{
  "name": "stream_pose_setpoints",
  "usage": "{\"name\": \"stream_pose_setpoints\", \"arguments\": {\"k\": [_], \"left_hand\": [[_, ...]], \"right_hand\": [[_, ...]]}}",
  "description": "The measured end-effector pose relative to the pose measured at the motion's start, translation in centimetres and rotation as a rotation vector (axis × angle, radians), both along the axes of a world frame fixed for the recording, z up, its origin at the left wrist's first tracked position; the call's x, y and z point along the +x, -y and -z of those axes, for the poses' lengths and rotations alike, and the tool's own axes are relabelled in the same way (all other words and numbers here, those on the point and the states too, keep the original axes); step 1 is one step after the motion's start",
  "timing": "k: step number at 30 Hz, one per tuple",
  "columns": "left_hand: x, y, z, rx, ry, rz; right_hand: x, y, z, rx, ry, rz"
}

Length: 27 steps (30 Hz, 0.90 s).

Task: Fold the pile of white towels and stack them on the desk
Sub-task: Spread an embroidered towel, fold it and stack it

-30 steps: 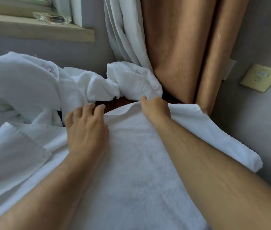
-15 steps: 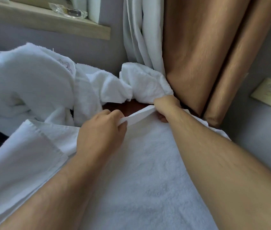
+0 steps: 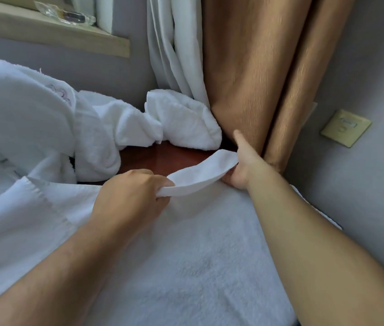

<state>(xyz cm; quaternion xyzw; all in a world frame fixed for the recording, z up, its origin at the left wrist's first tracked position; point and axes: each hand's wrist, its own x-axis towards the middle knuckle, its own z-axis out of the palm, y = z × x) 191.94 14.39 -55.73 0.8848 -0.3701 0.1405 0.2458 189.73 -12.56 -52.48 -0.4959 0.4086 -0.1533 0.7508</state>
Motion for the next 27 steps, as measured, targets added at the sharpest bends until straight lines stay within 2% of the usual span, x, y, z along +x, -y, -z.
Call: {"name": "stream_pose_setpoints", "arguments": {"k": [2, 4, 7, 8, 10, 12, 14, 16, 20, 24, 25, 27], "left_hand": [[-0.1, 0.0, 0.0, 0.018, -0.001, 0.012], [-0.1, 0.0, 0.0, 0.019, 0.012, 0.0], [0.1, -0.1, 0.3, 0.016, 0.026, -0.019], [0.1, -0.1, 0.3, 0.017, 0.017, -0.017], [0.2, -0.1, 0.4, 0.009, 0.001, -0.007], [0.2, 0.0, 0.4, -0.001, 0.0, 0.007], [0.0, 0.0, 0.4, -0.001, 0.0, 0.017], [-0.2, 0.0, 0.3, -0.006, 0.003, 0.025], [-0.5, 0.1, 0.1, -0.045, 0.056, 0.042], [-0.7, 0.5, 0.6, 0.017, 0.057, 0.065], [-0.6, 0.5, 0.8, 0.053, 0.038, 0.048], [-0.3, 0.6, 1.0, 0.085, 0.064, 0.012]], "right_hand": [[1.3, 0.1, -0.4, -0.19, -0.143, -0.01], [2.5, 0.1, -0.7, -0.363, -0.19, 0.019], [3.9, -1.0, -2.0, -0.559, 0.051, 0.057], [3.9, -1.4, -2.1, -0.551, 0.172, 0.063], [3.1, -1.4, -1.3, -0.506, 0.266, 0.105], [2.0, -0.1, 0.3, -0.375, 0.246, 0.178], [1.2, 1.3, 1.3, -0.162, 0.247, 0.217], [0.4, 2.2, 1.6, -0.073, 0.268, 0.253], [-1.5, 3.8, 2.6, -0.101, 0.312, 0.38], [-2.3, 5.2, 2.0, -0.063, 0.178, 0.178], [-2.4, 5.2, 1.9, -0.092, 0.142, 0.163], [-2.8, 5.2, 2.3, -0.23, 0.092, 0.277]]}}
